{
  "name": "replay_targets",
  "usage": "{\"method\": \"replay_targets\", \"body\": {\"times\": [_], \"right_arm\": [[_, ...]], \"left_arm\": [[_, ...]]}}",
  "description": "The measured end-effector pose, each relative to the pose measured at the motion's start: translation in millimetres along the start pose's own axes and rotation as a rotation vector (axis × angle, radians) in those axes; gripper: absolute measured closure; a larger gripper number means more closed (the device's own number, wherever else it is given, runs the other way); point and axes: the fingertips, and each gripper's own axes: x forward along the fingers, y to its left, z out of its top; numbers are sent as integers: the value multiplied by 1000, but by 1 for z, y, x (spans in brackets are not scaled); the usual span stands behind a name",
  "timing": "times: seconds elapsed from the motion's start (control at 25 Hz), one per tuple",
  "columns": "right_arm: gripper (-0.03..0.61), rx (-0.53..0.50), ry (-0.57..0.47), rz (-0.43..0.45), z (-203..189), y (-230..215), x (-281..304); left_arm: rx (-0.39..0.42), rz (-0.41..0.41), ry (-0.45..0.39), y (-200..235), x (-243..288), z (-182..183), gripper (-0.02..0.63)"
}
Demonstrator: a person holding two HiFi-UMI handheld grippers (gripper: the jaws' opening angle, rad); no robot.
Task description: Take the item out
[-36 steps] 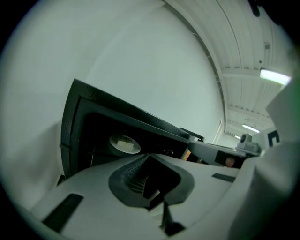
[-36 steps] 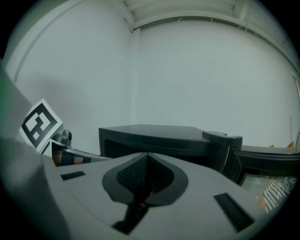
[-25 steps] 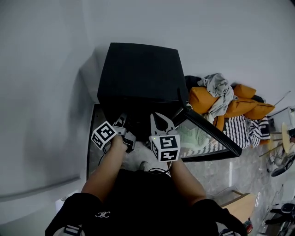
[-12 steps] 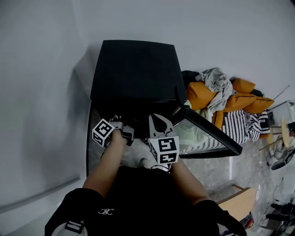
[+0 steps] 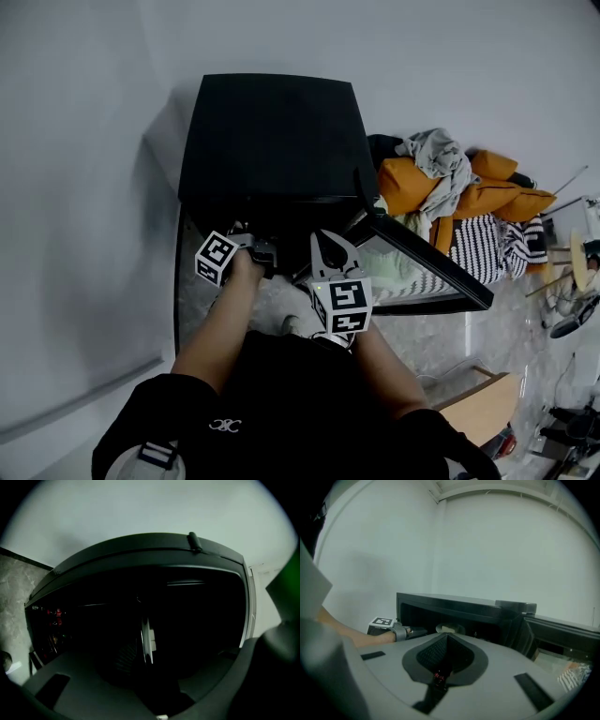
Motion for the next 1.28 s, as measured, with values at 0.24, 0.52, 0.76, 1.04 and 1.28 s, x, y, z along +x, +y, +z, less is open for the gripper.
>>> {"method": "replay_targets", "body": {"times": [0.24,0.52,0.76,1.04,1.28], "right_arm": [[575,-12,12,11,-3,4,-9],[574,-37,-1,6,2,4,-13],[574,-4,16,11,-5,0,-14],[574,-4,20,29,-10,5,-14],[574,-16,17,37,-11,8,-14]], "left_arm": [[-20,41,-21,14,14,8,474],[-86,35,-20,20,27,1,477],[-93,10,4,15,31,-5,586],[-99,7,9,14,28,-5,586],[-96,5,9,16,22,-9,586]]}}
